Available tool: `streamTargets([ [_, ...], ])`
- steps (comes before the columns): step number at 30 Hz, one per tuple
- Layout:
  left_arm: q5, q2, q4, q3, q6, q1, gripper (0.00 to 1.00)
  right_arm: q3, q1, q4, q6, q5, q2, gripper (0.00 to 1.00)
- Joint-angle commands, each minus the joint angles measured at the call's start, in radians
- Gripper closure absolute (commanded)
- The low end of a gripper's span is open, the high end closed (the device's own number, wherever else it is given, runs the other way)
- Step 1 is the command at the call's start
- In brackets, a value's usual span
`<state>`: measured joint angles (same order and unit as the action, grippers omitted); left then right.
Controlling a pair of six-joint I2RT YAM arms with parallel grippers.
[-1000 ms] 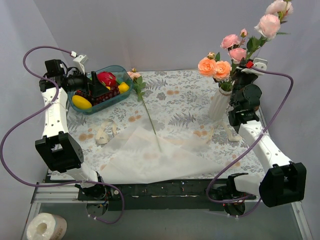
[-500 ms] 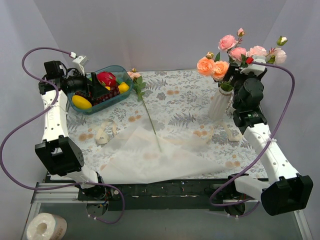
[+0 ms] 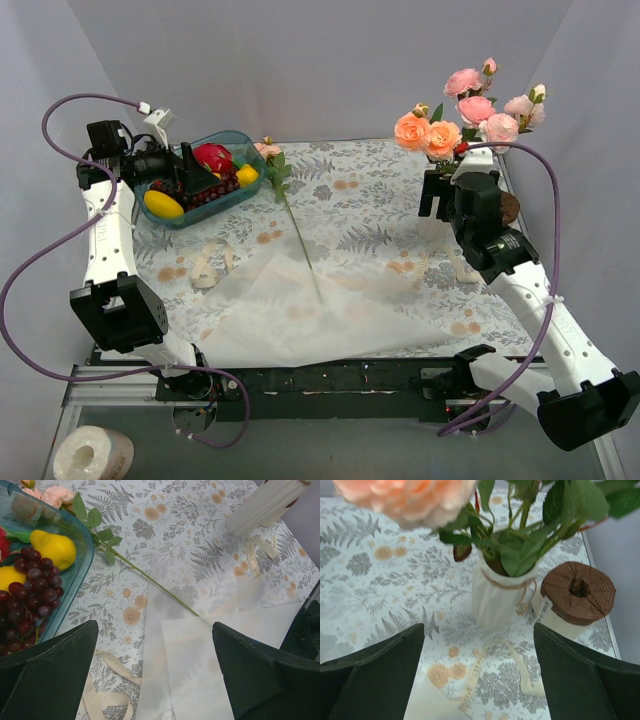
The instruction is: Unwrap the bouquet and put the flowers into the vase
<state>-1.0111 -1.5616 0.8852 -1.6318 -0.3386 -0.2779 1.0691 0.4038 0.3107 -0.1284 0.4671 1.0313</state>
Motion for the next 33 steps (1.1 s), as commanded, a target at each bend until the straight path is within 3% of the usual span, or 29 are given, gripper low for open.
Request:
streamTargets([
  [1, -0.027, 0.035, -0.006, -0.023, -0.002, -0.003, 0.02, 0.018, 0.001, 0.180, -0.025, 0.001, -0.059, 0.03],
  [6, -0.029, 0.029, -0.005, -0.034, -0.014, -0.003, 0.02, 0.094, 0.009, 0.344, -0.010, -0.113, -0.074, 0.02],
  [9, -0.024, 0.031, -0.026, -0.025, -0.043, -0.003, 0.02, 0.019, 0.053, 0.344, -0.005, -0.194, -0.114, 0.02],
  [13, -0.014, 0.028, -0.037, -0.003, -0.063, -0.003, 0.02, 0.040, 0.266, 0.343, -0.043, -0.034, -0.080, 0.02],
  [14, -0.008, 0.026, -0.034, -0.002, -0.063, -0.003, 0.02, 0.057, 0.361, 0.349, -0.048, -0.009, -0.033, 0.02],
  [19, 0.023, 0.049, -0.051, 0.013, -0.057, -0.003, 0.02, 0.156, 0.501, 0.266, -0.048, -0.014, 0.156, 0.02],
  [24, 0.061, 0.063, -0.078, 0.027, -0.088, -0.003, 0.02, 0.201, 0.503, 0.020, -0.077, -0.108, 0.393, 0.02],
  [27, 0.081, 0.055, -0.107, 0.049, -0.141, -0.004, 0.02, 0.285, 0.486, -0.047, -0.057, -0.221, 0.539, 0.02],
  [30, 0.091, 0.023, -0.085, 0.029, -0.148, -0.003, 0.02, 0.430, 0.469, -0.048, 0.007, -0.324, 0.709, 0.02],
  [33, 0.109, 0.011, -0.078, 0.006, -0.158, -0.003, 0.02, 0.628, 0.471, 0.027, 0.044, -0.300, 0.912, 0.04],
])
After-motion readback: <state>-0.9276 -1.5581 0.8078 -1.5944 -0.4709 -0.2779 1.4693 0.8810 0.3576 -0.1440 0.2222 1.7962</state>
